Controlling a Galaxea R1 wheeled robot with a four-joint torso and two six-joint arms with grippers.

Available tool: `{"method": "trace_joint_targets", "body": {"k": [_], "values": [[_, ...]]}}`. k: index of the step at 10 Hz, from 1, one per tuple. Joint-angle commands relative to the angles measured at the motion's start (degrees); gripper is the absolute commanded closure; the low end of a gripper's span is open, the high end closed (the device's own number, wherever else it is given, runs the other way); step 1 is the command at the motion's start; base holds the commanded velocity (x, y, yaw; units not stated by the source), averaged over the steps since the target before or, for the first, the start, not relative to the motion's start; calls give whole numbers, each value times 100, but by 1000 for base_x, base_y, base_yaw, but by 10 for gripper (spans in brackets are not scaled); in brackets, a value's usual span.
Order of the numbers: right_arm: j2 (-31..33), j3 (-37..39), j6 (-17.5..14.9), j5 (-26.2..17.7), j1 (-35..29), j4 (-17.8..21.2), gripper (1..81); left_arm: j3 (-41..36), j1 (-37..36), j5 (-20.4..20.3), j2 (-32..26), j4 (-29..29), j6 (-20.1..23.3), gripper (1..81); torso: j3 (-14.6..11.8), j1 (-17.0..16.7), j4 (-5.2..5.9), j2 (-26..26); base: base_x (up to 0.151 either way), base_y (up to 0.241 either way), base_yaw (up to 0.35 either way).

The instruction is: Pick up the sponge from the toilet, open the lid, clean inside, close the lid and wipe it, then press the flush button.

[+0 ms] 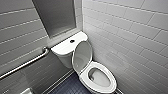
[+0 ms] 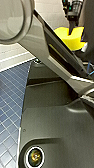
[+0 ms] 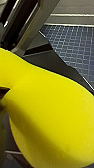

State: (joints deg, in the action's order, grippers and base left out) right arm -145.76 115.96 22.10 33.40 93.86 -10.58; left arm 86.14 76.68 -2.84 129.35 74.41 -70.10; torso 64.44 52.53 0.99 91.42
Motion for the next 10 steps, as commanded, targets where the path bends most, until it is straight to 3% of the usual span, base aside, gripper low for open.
{"method": "trace_joint_targets", "body": {"k": [1,3,4,7,8,10], "values": [[202,-294,5,-255,138,-216,811,254,414,152,232,460,101,10,0,0,0,0,0,0,0],[308,-478,5,-255,147,-260,811,342,502,143,302,610,110,10,-4,0,0,0,0,0,0],[369,-566,5,-255,147,-278,811,403,537,143,372,618,110,10,-4,-369,0,-573,0,0,0],[897,-1331,-22,-141,51,-278,811,852,616,91,706,618,145,10,-9,-531,0,-818,0,0,0],[1177,-1680,-30,-97,-19,-287,811,896,634,91,768,627,145,10,-9,-297,0,-453,0,0,0],[1555,-2061,-13,-88,-151,-278,811,1054,634,126,891,592,137,10,-9,-454,0,-695,0,0,0]]}}
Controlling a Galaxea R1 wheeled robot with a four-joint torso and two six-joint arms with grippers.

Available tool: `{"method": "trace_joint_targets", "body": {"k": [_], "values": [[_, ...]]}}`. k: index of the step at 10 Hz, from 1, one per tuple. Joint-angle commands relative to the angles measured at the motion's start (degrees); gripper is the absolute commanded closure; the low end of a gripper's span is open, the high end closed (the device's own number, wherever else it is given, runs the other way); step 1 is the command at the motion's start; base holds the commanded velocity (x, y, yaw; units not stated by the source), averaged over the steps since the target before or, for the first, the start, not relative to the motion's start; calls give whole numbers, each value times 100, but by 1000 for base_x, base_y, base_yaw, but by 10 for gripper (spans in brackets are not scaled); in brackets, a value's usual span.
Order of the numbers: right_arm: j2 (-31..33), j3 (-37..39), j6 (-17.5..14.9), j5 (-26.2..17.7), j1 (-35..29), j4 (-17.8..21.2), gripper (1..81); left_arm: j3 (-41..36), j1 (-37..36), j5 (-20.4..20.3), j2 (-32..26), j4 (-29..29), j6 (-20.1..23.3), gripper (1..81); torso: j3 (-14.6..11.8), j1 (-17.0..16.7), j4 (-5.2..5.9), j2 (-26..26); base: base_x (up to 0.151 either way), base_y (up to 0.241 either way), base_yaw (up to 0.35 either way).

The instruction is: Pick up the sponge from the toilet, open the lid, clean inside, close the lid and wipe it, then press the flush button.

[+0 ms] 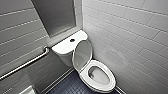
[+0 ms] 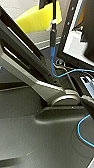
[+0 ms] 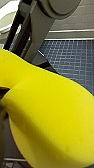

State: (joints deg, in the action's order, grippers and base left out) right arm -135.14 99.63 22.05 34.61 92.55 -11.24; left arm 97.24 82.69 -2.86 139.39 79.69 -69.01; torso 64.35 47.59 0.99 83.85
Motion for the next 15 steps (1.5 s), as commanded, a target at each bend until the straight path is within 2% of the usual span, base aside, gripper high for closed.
{"method": "trace_joint_targets", "body": {"k": [1,2,3,5,8,9,10,12,14,15], "values": [[616,-498,10,-209,-178,-178,811,118,33,128,-25,55,11,10,0,2,0,4,0,0,0],[802,-718,10,-218,-398,-150,811,216,59,102,2,47,10,10,0,0,0,4,0,0,0],[1003,-998,10,-235,-626,-142,811,251,68,102,37,47,10,10,0,372,0,586,0,0,0],[1557,-1693,10,-358,-1145,-150,811,392,94,102,195,38,10,10,0,474,0,748,0,0,0],[1953,-2115,10,-473,-1629,-133,811,480,121,93,301,3,10,10,442,846,0,1355,0,0,0],[2023,-2168,18,-533,-1752,-124,811,480,121,102,301,3,10,10,445,601,0,985,0,0,0],[2094,-2230,10,-631,-1936,-45,811,480,121,119,327,-6,19,10,245,665,0,1101,0,0,0],[2129,-2029,18,-1042,-2175,182,811,594,121,102,406,3,19,10,297,715,0,1180,0,0,0],[2208,-1852,45,-1378,-2148,227,811,814,121,93,556,64,19,10,300,719,0,1172,0,0,0],[2305,-1878,437,-1693,-2140,227,811,1172,121,84,756,47,19,10,300,719,0,1172,0,0,0]]}}
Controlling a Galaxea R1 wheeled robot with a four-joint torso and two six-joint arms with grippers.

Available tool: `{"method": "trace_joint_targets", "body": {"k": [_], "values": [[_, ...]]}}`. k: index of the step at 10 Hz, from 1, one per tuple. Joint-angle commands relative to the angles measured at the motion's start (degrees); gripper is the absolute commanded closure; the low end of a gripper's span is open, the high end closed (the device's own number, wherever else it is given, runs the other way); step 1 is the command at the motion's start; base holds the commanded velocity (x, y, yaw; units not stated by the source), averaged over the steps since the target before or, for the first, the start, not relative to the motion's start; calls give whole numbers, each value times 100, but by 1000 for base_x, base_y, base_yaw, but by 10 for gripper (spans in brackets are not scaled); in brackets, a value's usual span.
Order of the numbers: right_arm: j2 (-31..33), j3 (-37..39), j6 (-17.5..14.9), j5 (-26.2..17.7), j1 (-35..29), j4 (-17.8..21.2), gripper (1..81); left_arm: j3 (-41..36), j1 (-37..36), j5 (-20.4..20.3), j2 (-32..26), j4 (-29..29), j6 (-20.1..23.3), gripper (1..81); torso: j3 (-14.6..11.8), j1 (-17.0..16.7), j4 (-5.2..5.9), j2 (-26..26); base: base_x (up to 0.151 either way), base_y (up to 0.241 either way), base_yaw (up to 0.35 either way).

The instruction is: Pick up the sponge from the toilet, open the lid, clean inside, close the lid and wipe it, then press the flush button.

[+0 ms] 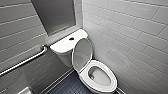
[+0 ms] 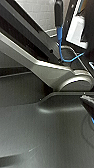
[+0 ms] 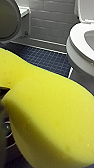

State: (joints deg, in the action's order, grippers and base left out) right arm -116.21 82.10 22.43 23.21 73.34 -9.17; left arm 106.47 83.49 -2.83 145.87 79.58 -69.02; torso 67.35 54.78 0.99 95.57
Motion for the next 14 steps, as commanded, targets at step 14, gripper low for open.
{"method": "trace_joint_targets", "body": {"k": [14], "values": [[-184,-479,-1725,-2135,-3592,2613,811,1419,119,81,715,40,-41,10,4,2,0,0,0,0,0]]}}
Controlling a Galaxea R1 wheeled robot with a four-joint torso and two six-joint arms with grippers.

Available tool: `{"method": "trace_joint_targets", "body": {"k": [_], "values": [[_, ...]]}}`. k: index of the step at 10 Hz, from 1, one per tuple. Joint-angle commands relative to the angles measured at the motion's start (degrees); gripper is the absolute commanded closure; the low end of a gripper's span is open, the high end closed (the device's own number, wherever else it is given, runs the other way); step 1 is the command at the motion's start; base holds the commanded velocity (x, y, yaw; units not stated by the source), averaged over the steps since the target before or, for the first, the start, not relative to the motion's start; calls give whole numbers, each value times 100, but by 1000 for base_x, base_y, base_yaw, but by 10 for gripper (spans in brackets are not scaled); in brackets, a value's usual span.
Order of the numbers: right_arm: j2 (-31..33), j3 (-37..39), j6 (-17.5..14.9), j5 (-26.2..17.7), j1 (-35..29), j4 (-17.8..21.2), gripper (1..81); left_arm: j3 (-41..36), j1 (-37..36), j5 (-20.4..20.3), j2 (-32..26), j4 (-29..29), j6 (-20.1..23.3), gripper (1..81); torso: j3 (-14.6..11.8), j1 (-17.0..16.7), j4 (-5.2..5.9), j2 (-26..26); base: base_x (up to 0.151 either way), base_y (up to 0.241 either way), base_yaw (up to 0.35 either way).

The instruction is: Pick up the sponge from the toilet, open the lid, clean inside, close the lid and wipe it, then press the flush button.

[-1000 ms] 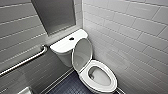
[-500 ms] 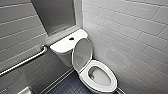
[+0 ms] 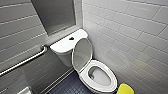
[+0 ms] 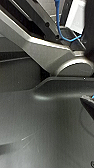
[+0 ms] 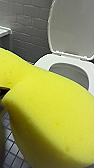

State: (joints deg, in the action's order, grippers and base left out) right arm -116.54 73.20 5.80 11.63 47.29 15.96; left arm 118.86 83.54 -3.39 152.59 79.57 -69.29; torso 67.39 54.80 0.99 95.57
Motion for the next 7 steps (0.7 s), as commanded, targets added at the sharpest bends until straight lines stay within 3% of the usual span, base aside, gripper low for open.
{"method": "trace_joint_targets", "body": {"k": [1,3,5,7], "values": [[-318,543,-62,-1135,-1259,83,811,373,114,128,139,41,-15,10,0,0,0,0,0,0,0],[-627,940,-62,-1383,-1620,92,811,498,140,119,229,-3,-23,10,2,0,0,0,0,0,0],[-926,1476,114,-1602,-1884,109,811,560,281,251,325,-161,-348,10,5,0,0,0,0,0,0],[-1102,1819,220,-1866,-2279,118,811,674,361,1147,554,-275,-401,10,7,0,0,0,0,0,0]]}}
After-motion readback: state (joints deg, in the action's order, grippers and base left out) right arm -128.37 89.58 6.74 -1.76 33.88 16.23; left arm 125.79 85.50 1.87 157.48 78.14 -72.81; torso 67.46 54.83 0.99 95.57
